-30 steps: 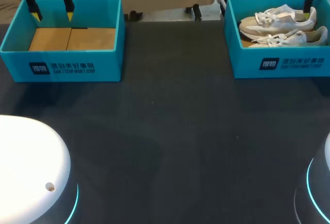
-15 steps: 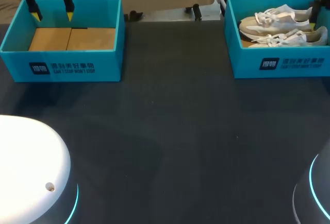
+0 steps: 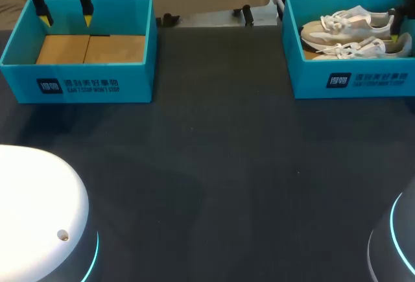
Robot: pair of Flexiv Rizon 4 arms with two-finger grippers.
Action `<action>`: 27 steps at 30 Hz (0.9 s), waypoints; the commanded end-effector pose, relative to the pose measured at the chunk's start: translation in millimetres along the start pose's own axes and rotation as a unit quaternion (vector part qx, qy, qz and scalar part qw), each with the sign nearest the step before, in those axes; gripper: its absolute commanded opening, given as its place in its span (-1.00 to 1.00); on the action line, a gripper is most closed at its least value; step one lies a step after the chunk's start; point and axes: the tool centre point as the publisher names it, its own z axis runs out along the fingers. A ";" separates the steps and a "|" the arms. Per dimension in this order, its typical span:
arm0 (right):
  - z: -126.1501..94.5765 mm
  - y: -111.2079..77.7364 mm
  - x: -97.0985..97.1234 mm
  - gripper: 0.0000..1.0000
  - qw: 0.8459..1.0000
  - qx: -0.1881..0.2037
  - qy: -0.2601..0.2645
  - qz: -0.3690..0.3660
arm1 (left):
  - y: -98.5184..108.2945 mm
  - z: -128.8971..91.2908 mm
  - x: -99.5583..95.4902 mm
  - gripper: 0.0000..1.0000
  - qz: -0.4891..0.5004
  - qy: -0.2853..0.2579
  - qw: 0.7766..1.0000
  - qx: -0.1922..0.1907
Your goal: Take the shoe out of the shoebox, open the shoe tongue, remove and reinsert the insole, then place the shoe into the shoebox
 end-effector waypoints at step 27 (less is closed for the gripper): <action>63.0 -2.2 -5.6 -1.00 0.999 0.020 -0.033 -0.003 | 0.1 0.0 0.0 1.00 0.000 0.000 1.000 0.000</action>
